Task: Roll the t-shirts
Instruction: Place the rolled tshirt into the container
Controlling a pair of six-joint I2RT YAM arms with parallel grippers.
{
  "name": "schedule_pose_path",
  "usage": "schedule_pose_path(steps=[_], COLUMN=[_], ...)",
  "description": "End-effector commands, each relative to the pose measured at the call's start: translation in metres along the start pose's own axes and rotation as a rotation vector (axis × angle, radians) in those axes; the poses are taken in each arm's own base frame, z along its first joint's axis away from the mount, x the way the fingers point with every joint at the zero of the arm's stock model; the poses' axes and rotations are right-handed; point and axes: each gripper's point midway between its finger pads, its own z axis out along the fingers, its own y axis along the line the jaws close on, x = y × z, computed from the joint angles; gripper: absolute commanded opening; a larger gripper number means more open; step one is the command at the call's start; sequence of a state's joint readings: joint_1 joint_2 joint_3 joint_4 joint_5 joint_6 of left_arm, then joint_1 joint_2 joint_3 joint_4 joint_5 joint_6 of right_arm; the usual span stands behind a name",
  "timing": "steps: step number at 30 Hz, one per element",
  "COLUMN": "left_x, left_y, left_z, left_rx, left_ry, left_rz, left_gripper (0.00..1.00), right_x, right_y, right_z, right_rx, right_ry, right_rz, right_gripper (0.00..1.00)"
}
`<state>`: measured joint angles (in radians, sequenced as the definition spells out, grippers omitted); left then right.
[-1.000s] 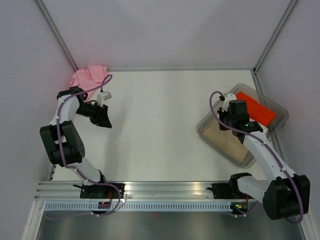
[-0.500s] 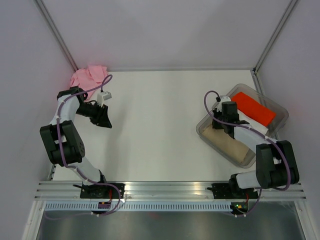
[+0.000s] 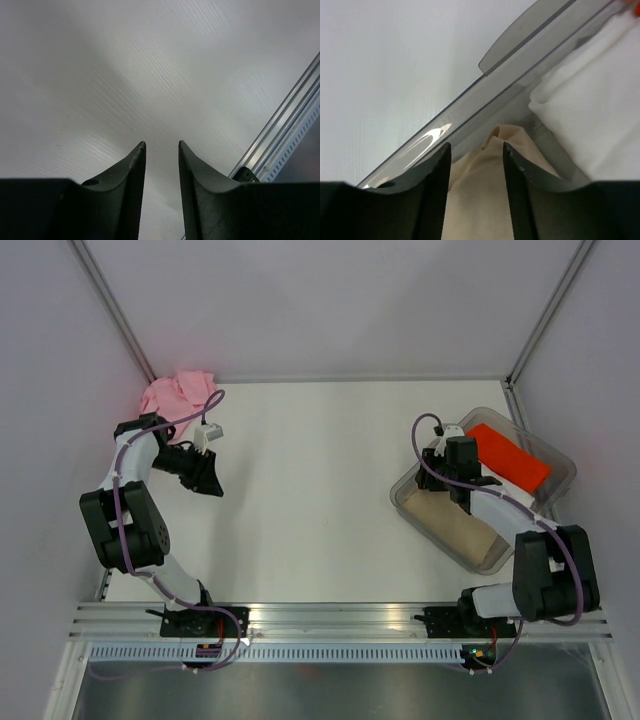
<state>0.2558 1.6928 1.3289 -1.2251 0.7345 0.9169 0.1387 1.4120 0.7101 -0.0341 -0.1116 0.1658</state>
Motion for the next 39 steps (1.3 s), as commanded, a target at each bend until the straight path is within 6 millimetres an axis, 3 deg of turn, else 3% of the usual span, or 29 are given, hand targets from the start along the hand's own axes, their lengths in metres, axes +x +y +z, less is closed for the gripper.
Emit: schedule_pose_path(steps=[1, 2, 3, 4, 6, 7, 9, 10, 11, 12, 13, 15, 16, 19, 25, 32, 39], left_x=[-0.011, -0.01, -0.011, -0.01, -0.011, -0.011, -0.01, -0.01, -0.008, -0.007, -0.008, -0.003, -0.004, 0.002, 0.013, 0.009, 0.01], left_y=[-0.001, -0.002, -0.003, -0.004, -0.005, -0.005, -0.006, -0.008, -0.01, -0.012, -0.016, -0.021, -0.024, -0.033, -0.037, -0.057, -0.062], left_z=[-0.01, -0.012, -0.013, -0.013, -0.017, -0.018, -0.023, -0.026, -0.027, -0.029, -0.034, -0.035, -0.04, -0.039, -0.049, -0.046, -0.045], left_rx=[-0.033, -0.042, -0.047, -0.053, -0.078, -0.093, -0.134, -0.146, -0.153, -0.166, -0.188, -0.21, -0.232, -0.24, -0.353, -0.323, -0.318], left_ry=[-0.023, -0.025, -0.029, -0.03, -0.039, -0.039, -0.039, -0.042, -0.04, -0.044, -0.055, -0.053, -0.069, -0.082, -0.092, -0.176, -0.196], left_rz=[0.036, 0.04, 0.039, 0.037, 0.034, 0.033, 0.036, 0.04, 0.037, 0.043, 0.056, 0.048, 0.06, 0.043, 0.023, 0.001, -0.026], left_gripper=[0.38, 0.38, 0.39, 0.39, 0.41, 0.42, 0.44, 0.45, 0.56, 0.63, 0.7, 0.99, 1.0, 1.0, 1.0, 1.0, 1.0], right_x=[-0.089, -0.097, -0.103, -0.098, -0.097, -0.095, -0.072, -0.062, -0.057, -0.047, -0.04, -0.026, -0.022, -0.017, -0.022, -0.03, -0.034], right_y=[0.002, -0.003, -0.015, -0.023, -0.038, -0.057, -0.077, -0.09, -0.095, -0.101, -0.11, -0.119, -0.121, -0.124, -0.114, -0.106, -0.102], right_z=[-0.051, -0.061, -0.072, -0.085, -0.104, -0.122, -0.144, -0.17, -0.19, -0.191, -0.218, -0.239, -0.259, -0.288, -0.294, -0.272, -0.26], right_rx=[0.059, 0.098, 0.17, 0.229, 0.327, 0.448, 0.579, 0.678, 0.709, 0.753, 0.818, 0.883, 0.897, 0.903, 0.79, 0.746, 0.718], right_ry=[-0.274, -0.287, -0.31, -0.29, -0.281, -0.299, -0.252, -0.267, -0.315, -0.291, -0.342, -0.41, -0.471, -0.608, -0.686, -0.596, -0.556], right_rz=[0.029, 0.038, 0.055, 0.071, 0.115, 0.145, 0.198, 0.213, 0.242, 0.244, 0.268, 0.37, 0.407, 0.483, 0.464, 0.374, 0.337], right_gripper=[0.55, 0.59, 0.83, 0.98, 0.98, 0.98, 0.98, 0.98, 0.98, 0.98, 0.98, 0.98, 0.98, 0.98, 0.98, 0.98, 0.98])
